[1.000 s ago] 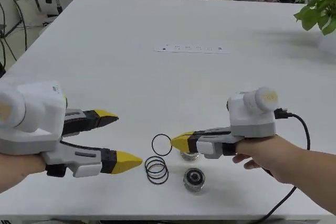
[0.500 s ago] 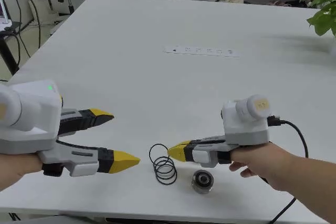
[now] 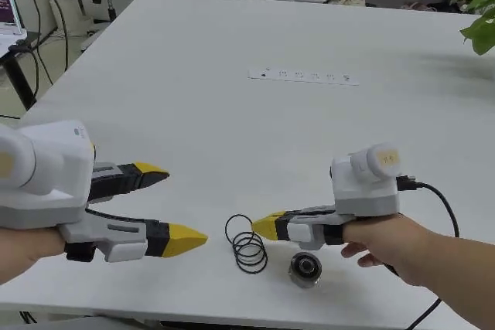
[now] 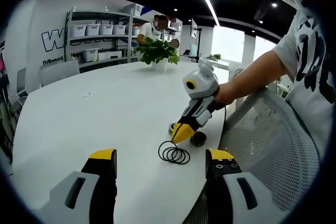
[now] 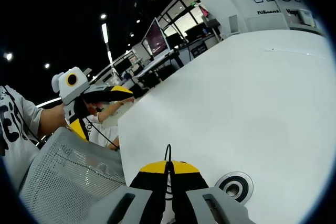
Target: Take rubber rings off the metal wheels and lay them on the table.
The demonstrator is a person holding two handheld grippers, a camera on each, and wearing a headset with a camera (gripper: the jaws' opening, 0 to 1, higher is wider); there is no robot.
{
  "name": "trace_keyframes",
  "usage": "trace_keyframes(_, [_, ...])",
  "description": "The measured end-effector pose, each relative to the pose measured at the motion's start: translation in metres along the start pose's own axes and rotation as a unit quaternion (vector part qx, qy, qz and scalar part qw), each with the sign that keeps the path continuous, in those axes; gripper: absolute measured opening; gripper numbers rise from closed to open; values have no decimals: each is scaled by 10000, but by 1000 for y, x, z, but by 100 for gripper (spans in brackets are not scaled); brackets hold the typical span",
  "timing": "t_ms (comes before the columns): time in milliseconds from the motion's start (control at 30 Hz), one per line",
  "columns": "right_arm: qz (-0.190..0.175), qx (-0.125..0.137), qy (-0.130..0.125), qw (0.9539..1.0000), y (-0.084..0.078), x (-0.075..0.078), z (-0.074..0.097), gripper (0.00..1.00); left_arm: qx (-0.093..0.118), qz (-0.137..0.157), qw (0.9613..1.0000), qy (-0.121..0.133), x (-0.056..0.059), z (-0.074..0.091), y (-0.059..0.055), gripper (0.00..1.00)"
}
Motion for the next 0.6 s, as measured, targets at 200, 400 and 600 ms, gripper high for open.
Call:
trace_keyframes(200, [-32, -52, -37, 10000, -3, 2, 0, 0, -16, 23, 10000, -5, 0, 1, -2, 66])
trace_keyframes(400, [-51, -109, -178, 9998, -5, 6, -1, 0, -33, 48, 10000, -5, 1, 2, -3, 66])
trace_keyframes(600, [-59, -144, -318, 9994, -6, 10, -2, 0, -58, 58, 10000, -1, 1, 3, -4, 66])
Point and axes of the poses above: the centre of the closed fingertips' face, and the gripper's own axes: z roughly backward along the fingers, x roughly to its right, y roughly out of its top, the point moved 6 cm from there along z, roughly backward along the fingers, and after that the axes turned 7 degrees about -z, right-handed, at the moved point
